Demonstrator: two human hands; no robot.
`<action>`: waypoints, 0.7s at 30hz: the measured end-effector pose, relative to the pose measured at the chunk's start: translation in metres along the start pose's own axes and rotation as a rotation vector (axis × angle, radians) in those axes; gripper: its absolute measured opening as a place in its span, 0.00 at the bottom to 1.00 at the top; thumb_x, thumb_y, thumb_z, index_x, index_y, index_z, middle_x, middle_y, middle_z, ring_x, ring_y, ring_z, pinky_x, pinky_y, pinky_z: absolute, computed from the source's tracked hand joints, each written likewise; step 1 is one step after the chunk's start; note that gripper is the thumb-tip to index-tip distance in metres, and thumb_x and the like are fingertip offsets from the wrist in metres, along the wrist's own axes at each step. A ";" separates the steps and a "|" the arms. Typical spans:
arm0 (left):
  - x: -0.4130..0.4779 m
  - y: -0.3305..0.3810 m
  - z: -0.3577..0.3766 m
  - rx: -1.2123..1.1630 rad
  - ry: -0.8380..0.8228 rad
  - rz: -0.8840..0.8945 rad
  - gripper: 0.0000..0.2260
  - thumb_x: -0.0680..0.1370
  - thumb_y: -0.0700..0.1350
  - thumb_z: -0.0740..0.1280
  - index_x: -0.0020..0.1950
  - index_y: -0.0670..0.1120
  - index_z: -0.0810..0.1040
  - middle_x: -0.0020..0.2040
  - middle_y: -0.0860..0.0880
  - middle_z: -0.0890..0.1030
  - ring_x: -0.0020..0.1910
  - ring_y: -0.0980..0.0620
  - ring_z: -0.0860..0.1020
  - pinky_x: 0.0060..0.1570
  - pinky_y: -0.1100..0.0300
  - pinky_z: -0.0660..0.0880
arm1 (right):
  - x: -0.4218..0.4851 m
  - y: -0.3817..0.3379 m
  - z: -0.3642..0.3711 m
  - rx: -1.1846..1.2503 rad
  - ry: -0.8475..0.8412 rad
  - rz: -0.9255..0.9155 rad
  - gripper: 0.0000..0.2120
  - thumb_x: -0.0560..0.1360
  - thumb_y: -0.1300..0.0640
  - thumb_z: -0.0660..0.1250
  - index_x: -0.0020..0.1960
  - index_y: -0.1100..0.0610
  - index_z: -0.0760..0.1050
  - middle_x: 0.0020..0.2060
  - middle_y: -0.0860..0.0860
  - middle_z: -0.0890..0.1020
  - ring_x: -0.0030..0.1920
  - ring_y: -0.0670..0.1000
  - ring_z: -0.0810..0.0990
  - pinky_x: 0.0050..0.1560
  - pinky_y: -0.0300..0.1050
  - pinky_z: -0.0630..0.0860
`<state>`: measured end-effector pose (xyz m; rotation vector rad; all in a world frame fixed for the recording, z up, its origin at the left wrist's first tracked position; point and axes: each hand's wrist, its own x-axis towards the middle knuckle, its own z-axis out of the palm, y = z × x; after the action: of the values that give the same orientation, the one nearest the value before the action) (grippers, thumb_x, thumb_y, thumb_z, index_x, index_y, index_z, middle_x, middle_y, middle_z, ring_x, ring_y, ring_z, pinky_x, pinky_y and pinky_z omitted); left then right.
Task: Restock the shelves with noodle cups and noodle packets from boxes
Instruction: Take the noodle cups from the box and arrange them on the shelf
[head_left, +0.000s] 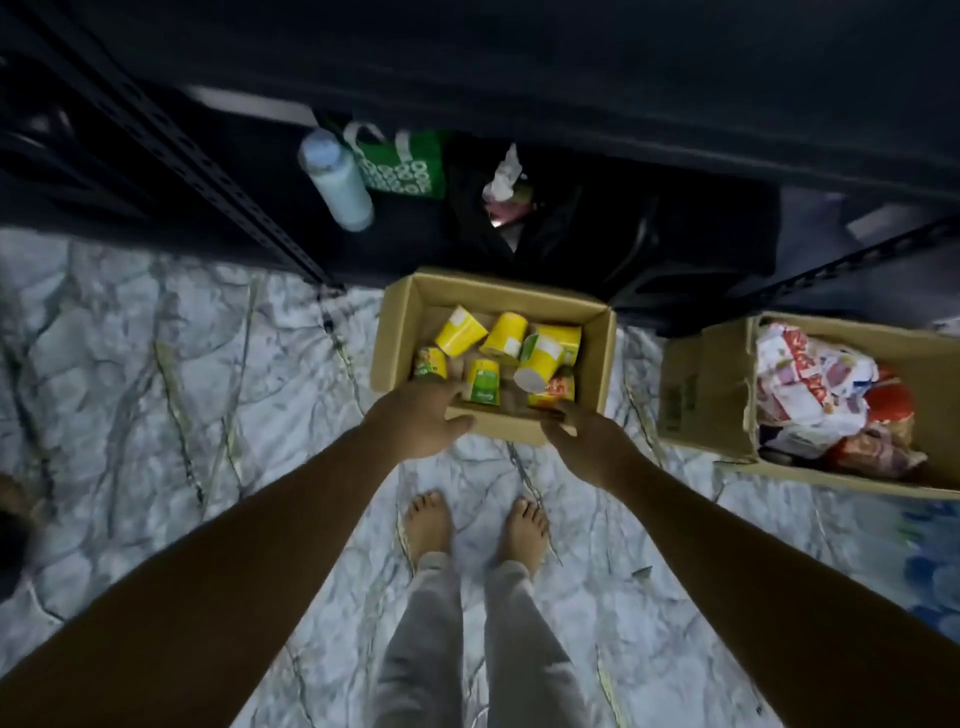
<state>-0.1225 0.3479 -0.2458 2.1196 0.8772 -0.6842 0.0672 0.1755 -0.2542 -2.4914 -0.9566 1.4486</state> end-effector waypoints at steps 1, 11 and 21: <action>0.025 -0.009 0.011 0.006 -0.009 -0.002 0.29 0.82 0.60 0.65 0.79 0.49 0.67 0.76 0.46 0.71 0.72 0.45 0.71 0.64 0.54 0.72 | 0.023 0.010 0.011 0.023 0.008 0.001 0.25 0.84 0.43 0.60 0.78 0.49 0.68 0.71 0.54 0.77 0.67 0.56 0.77 0.58 0.43 0.73; 0.235 -0.096 0.117 -0.001 0.075 0.031 0.18 0.75 0.58 0.75 0.56 0.47 0.77 0.50 0.47 0.81 0.52 0.44 0.81 0.42 0.54 0.73 | 0.227 0.086 0.086 0.137 0.224 0.069 0.24 0.81 0.45 0.66 0.75 0.51 0.72 0.67 0.57 0.78 0.66 0.59 0.77 0.63 0.47 0.73; 0.359 -0.151 0.197 0.026 0.024 0.072 0.38 0.72 0.54 0.78 0.78 0.48 0.66 0.71 0.43 0.75 0.69 0.40 0.73 0.65 0.44 0.73 | 0.349 0.111 0.098 0.182 0.389 0.071 0.36 0.76 0.41 0.71 0.79 0.49 0.63 0.73 0.60 0.67 0.72 0.60 0.67 0.68 0.46 0.66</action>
<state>-0.0495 0.4006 -0.6724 2.1755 0.8047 -0.6367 0.1605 0.2631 -0.6112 -2.5535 -0.6406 0.9589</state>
